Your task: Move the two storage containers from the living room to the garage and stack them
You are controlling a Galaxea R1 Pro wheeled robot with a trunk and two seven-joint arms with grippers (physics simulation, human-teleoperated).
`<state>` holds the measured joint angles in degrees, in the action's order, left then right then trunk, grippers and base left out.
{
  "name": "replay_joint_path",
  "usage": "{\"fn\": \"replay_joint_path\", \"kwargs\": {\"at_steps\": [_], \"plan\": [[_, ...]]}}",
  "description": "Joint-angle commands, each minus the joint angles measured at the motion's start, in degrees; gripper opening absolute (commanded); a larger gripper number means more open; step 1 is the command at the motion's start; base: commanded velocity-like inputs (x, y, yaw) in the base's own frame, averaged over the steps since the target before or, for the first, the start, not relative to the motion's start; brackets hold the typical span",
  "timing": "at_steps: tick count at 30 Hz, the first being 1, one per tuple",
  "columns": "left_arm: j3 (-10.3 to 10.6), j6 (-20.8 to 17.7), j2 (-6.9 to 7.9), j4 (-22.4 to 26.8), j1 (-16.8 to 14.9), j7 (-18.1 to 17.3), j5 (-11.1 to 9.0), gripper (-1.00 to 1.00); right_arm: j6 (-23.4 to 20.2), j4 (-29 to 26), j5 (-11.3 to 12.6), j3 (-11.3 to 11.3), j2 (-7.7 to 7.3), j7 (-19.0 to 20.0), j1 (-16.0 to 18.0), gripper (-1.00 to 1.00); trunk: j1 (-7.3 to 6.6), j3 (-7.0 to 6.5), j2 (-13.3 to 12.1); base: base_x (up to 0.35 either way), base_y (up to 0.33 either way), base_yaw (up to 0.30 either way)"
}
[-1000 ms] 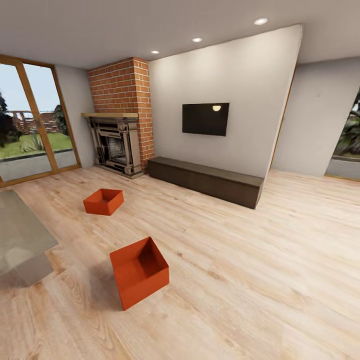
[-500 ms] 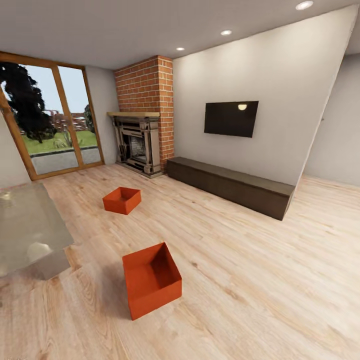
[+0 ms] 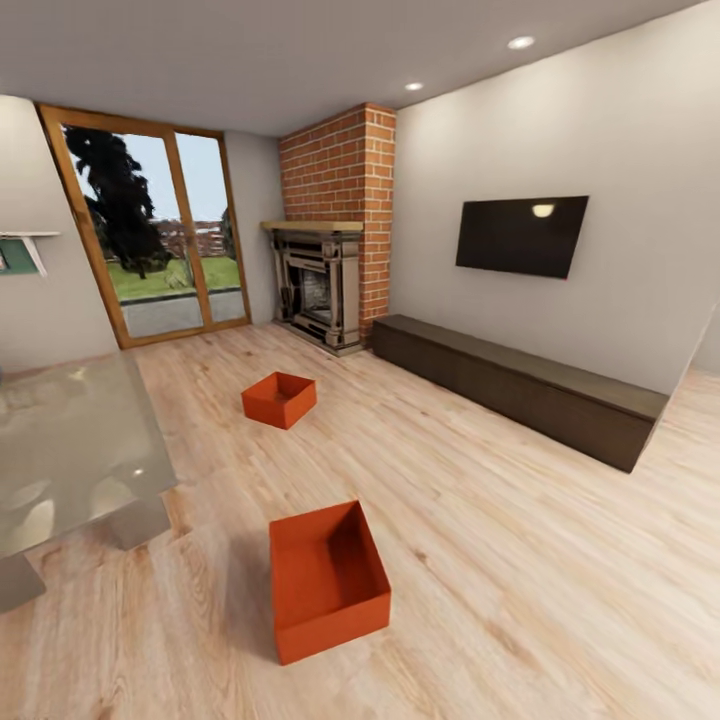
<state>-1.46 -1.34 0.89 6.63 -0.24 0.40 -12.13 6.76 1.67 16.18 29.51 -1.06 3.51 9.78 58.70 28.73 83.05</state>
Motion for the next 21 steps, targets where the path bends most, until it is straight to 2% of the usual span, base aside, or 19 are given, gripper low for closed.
{"fn": "replay_joint_path", "kwargs": {"at_steps": [1,21], "plan": [[-0.1,-0.1,-0.01,0.1,0.0,0.0,-0.3,1.00,0.4,0.2,0.6,0.4,0.01,0.3,0.1,1.00,0.03,0.09,0.0,0.321,-0.087,0.267],[-0.1,-0.2,-0.01,0.1,0.0,0.0,-0.3,1.00,0.4,0.2,0.6,0.4,0.01,0.4,0.1,1.00,0.03,0.97,0.0,0.321,-0.087,0.250]]}}
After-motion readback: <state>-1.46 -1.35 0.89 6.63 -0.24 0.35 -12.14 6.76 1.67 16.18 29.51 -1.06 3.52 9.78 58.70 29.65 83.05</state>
